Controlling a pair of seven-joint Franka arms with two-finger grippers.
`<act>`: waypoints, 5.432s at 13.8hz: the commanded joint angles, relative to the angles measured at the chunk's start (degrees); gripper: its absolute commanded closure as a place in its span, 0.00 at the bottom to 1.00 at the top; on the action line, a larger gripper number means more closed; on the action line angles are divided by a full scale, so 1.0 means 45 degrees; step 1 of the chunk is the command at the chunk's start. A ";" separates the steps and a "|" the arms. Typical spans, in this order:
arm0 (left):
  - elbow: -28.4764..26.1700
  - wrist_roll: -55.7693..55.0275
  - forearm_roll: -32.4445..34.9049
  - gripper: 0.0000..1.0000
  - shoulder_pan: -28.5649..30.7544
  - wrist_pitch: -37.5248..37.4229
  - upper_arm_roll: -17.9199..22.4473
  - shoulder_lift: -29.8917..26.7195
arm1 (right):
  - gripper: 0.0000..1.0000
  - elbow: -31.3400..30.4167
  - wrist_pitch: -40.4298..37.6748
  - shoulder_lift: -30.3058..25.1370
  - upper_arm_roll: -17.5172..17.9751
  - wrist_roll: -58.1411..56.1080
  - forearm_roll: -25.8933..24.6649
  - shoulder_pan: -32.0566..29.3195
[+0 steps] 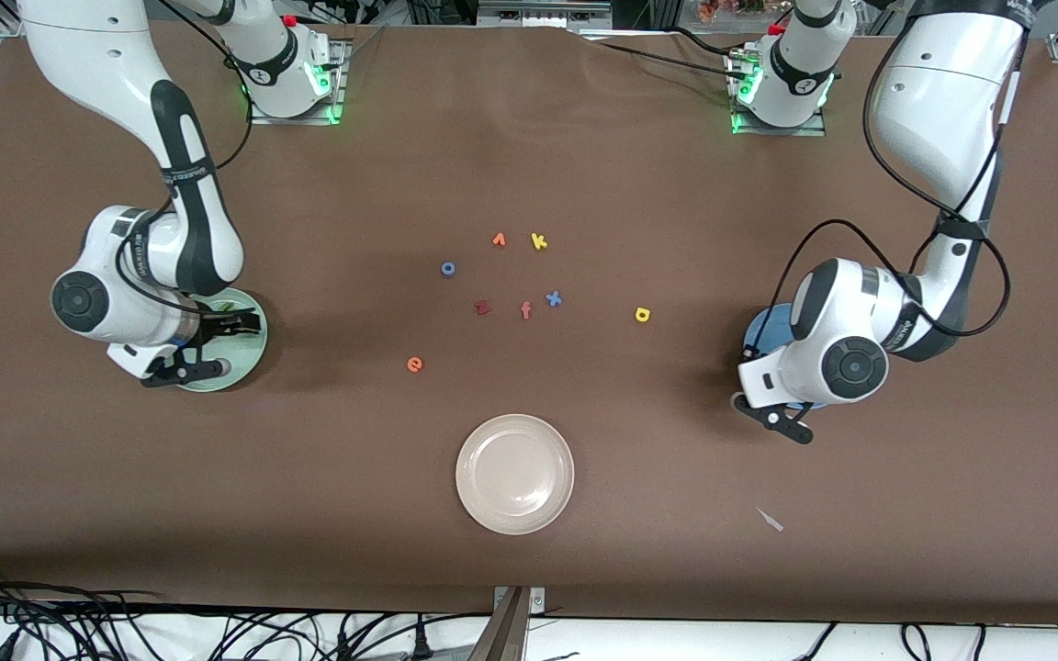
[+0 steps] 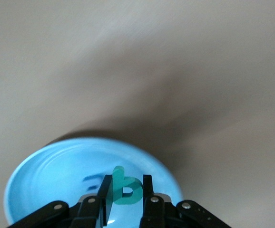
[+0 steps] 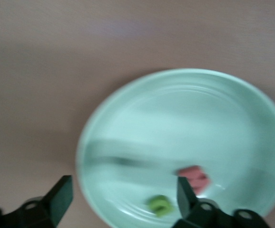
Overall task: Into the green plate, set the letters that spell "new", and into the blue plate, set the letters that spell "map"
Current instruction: 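Place the b with the left gripper while the right gripper places the M, then grasp the yellow letter with the left gripper while the right gripper grasps orange, then place the yellow letter with the left gripper while the right gripper places orange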
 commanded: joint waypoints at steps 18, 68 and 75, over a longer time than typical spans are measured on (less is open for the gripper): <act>-0.3736 -0.9284 0.0848 0.07 -0.1359 0.3290 -0.3327 -0.1362 | 0.00 0.4846 0.0239 0.3577 0.0632 0.8928 0.1853 0.4047; -0.0085 -0.3031 0.0945 0.00 0.2977 -0.2215 -0.5144 -0.2631 | 0.32 -0.1814 0.2213 -0.0017 -0.3215 -0.3731 0.1891 0.2818; -0.0066 -0.3873 0.0946 0.00 0.1727 -0.2410 -0.5202 -0.2825 | 0.00 0.0506 -0.1706 -0.0114 -0.3196 -0.1485 0.2263 0.2896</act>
